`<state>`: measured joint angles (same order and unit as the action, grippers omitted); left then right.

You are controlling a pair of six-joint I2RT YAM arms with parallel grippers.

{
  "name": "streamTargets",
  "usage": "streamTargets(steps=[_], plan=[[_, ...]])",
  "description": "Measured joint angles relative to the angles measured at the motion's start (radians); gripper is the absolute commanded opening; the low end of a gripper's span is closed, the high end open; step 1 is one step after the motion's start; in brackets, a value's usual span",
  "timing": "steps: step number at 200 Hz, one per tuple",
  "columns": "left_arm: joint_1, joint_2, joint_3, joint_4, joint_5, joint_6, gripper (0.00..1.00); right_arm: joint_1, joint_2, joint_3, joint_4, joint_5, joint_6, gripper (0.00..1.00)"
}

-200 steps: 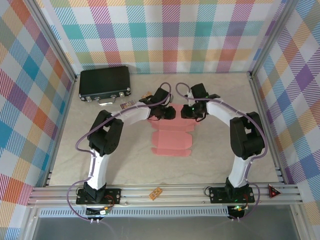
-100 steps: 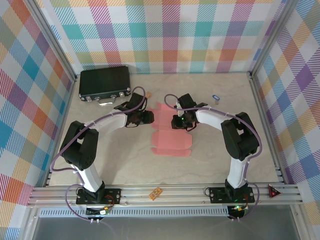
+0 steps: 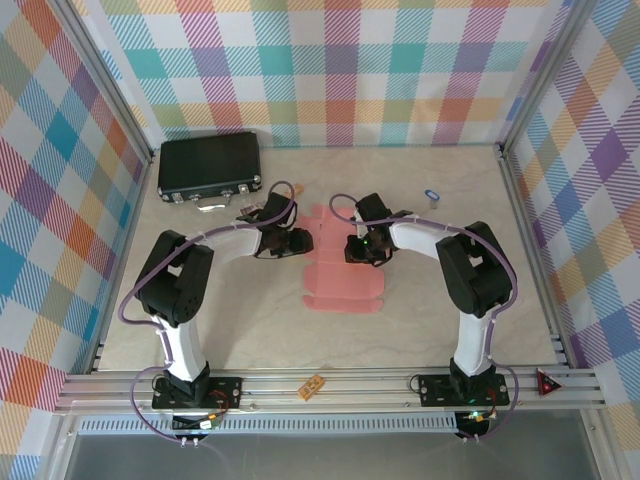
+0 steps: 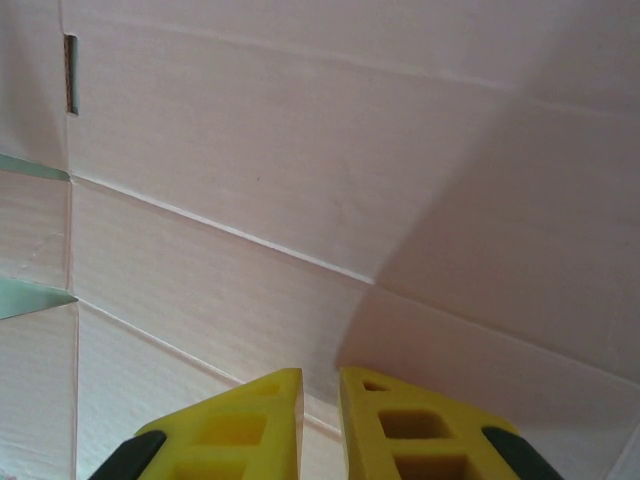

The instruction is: Fold the paper box

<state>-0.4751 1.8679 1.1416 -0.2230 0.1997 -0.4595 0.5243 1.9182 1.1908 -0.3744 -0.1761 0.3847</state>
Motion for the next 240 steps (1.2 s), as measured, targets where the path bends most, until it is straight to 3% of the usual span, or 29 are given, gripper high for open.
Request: streamTargets(steps=[59,127,240], plan=[[-0.007,0.026,0.0,0.051,0.064,-0.041,0.28,0.003,0.0,-0.01,0.026,0.0,0.015,0.19],[-0.061,0.026,0.002,0.048,0.057,-0.042,0.27,0.006,0.003,-0.011,0.042,0.0,0.024,0.19],[-0.15,0.027,0.107,-0.064,-0.084,0.022,0.31,0.006,0.003,-0.011,0.045,0.0,0.027,0.19]])
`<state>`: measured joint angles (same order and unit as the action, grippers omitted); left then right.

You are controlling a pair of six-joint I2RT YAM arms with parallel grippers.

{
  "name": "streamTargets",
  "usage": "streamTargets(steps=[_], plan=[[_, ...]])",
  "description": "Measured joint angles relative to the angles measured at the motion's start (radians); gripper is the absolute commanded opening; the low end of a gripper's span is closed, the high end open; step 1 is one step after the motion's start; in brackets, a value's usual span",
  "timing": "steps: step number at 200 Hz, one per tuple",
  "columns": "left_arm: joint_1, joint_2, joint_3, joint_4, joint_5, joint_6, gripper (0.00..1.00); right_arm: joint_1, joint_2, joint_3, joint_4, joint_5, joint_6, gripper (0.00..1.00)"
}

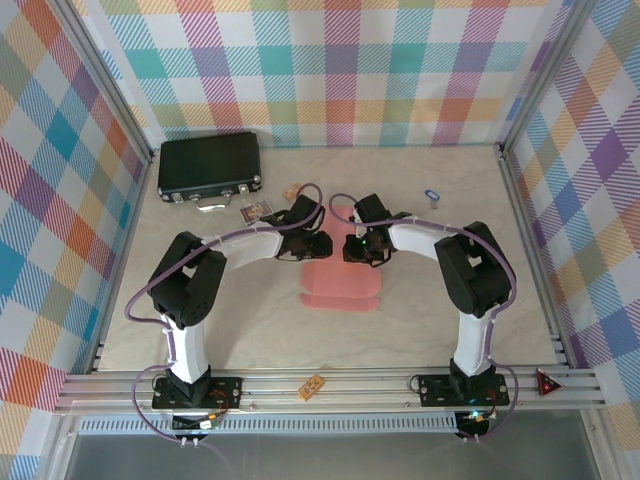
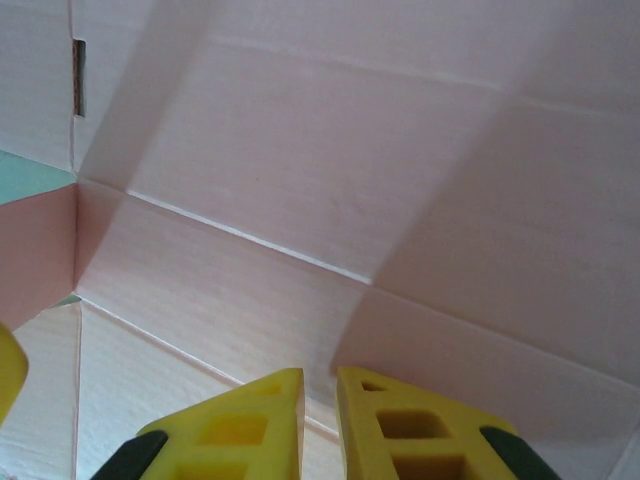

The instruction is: Fold the paper box

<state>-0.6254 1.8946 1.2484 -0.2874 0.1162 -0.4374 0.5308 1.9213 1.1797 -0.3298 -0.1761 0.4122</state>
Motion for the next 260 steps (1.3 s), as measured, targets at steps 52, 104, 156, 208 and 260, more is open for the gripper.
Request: streamTargets(steps=[52,104,156,208,260], plan=[[-0.008,-0.095,0.0,-0.038,-0.089,0.019,0.33,0.003,-0.077,-0.053,-0.023,0.03,0.023,0.22],[-0.103,-0.178,0.058,-0.076,-0.222,0.06,0.16,-0.032,-0.264,-0.098,-0.037,0.069,0.047,0.28],[-0.119,0.006,0.126,-0.069,-0.125,0.064,0.0,-0.171,-0.351,-0.221,-0.055,0.081,0.048,0.44],[-0.119,0.126,0.127,-0.074,-0.085,0.06,0.0,-0.216,-0.353,-0.262,-0.051,0.02,0.044,0.5],[-0.119,0.139,0.121,-0.066,-0.082,0.053,0.0,-0.216,-0.263,-0.26,-0.021,-0.006,0.045,0.47]])
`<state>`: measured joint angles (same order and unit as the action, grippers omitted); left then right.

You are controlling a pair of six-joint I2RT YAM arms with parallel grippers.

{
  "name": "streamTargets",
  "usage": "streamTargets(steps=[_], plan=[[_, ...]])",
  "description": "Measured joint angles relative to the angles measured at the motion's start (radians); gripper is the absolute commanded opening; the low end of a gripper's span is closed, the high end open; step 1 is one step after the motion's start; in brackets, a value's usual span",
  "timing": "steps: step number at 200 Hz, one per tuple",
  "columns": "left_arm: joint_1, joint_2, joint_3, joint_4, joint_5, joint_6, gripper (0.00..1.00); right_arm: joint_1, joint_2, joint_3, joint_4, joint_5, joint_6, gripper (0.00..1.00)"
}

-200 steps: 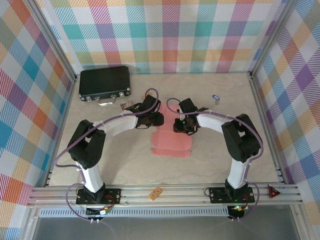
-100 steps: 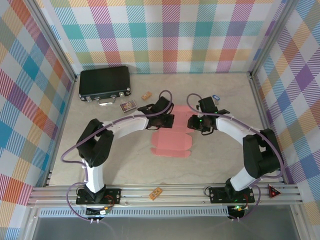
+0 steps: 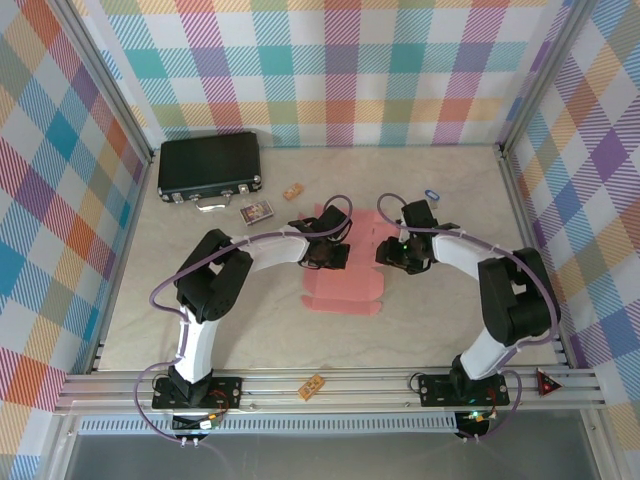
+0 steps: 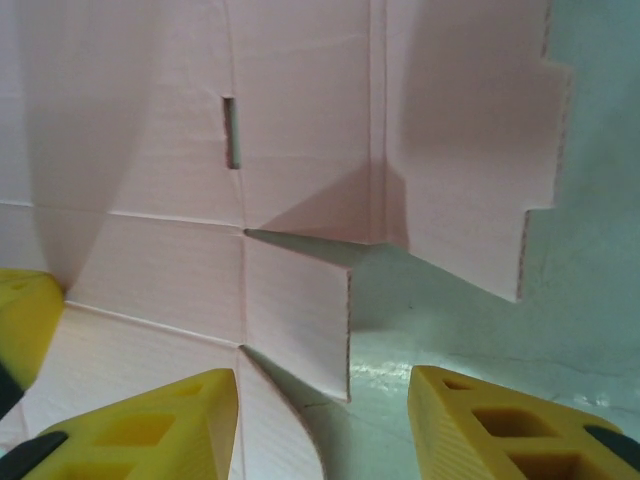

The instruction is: Fold the paper box

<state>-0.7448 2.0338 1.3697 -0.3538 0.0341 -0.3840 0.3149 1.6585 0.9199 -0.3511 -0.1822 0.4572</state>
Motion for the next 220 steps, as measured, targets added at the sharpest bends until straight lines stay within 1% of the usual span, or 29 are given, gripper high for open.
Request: streamTargets(steps=[28,77,112,152,181,220], plan=[[-0.001,0.0,-0.006,0.017,0.0,-0.006,0.0,0.0,0.028,0.004,0.014,-0.03,0.0,0.43],[-0.005,0.0,-0.006,0.017,0.0,-0.012,0.0,0.0,0.027,0.008,0.045,-0.095,-0.008,0.37],[-0.006,0.0,-0.006,0.017,0.0,-0.012,0.0,0.001,0.026,0.008,0.063,-0.144,-0.029,0.36],[-0.006,0.0,-0.006,0.017,0.0,-0.012,0.0,0.031,0.04,0.044,0.069,-0.187,-0.042,0.36],[-0.006,0.0,-0.006,0.017,0.0,-0.012,0.0,0.053,0.083,0.085,0.076,-0.2,-0.047,0.36],[-0.006,0.0,-0.006,0.017,0.001,-0.012,0.0,0.058,0.126,0.09,0.081,-0.205,-0.047,0.36]])
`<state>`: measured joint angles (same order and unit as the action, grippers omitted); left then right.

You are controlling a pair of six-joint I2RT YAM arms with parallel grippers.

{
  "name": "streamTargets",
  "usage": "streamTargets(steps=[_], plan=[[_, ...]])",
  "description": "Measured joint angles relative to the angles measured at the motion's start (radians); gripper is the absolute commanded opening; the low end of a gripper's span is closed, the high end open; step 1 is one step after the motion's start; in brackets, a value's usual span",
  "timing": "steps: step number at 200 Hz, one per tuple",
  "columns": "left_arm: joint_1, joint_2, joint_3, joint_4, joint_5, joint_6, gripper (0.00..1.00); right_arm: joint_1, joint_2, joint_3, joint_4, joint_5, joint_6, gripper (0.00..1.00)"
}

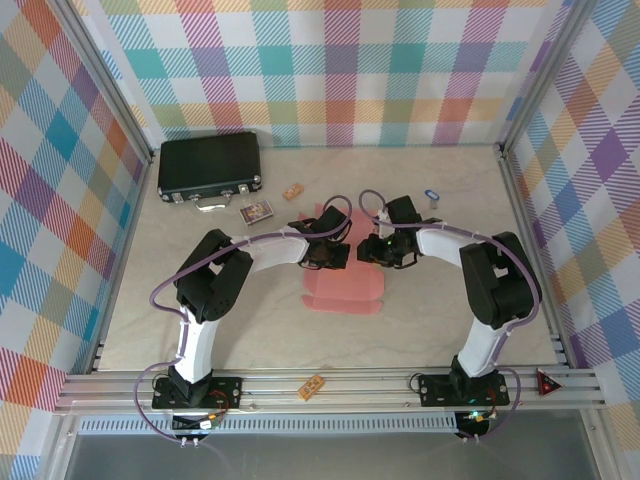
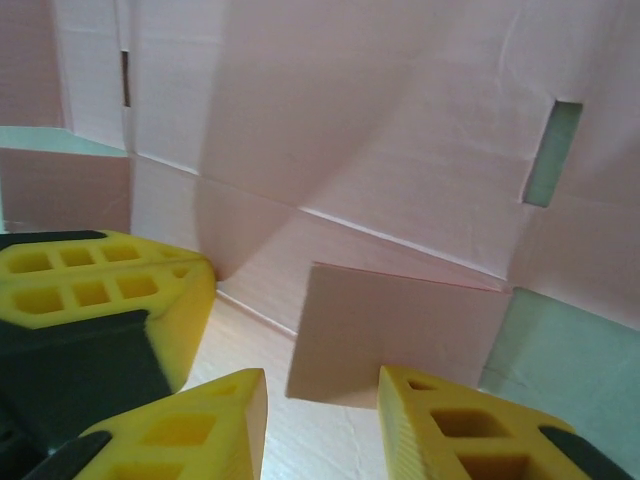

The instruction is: Fold the paper box

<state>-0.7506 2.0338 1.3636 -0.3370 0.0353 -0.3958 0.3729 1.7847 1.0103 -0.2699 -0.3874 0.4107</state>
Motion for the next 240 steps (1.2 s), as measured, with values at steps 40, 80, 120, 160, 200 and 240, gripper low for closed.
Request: streamTargets(steps=[40,80,120,160,200,240], plan=[[0.0,-0.002,0.0,-0.001,0.001,0.0,0.0,0.0,-0.014,0.0,-0.014,0.019,0.0,0.37],[0.0,-0.047,0.0,-0.016,0.01,-0.004,0.18,0.0,-0.112,0.02,-0.076,0.081,-0.008,0.37],[0.001,-0.195,-0.001,-0.024,-0.002,-0.006,0.26,0.0,-0.131,0.135,-0.131,0.119,-0.043,0.39],[0.003,-0.265,-0.048,-0.021,0.006,-0.015,0.18,0.0,-0.012,0.319,-0.211,0.144,-0.113,0.38],[0.002,-0.266,-0.211,0.026,0.047,-0.099,0.08,0.0,0.183,0.507,-0.275,0.137,-0.169,0.32],[0.0,-0.266,-0.293,0.093,0.06,-0.17,0.04,0.0,0.265,0.527,-0.304,0.138,-0.164,0.28]])
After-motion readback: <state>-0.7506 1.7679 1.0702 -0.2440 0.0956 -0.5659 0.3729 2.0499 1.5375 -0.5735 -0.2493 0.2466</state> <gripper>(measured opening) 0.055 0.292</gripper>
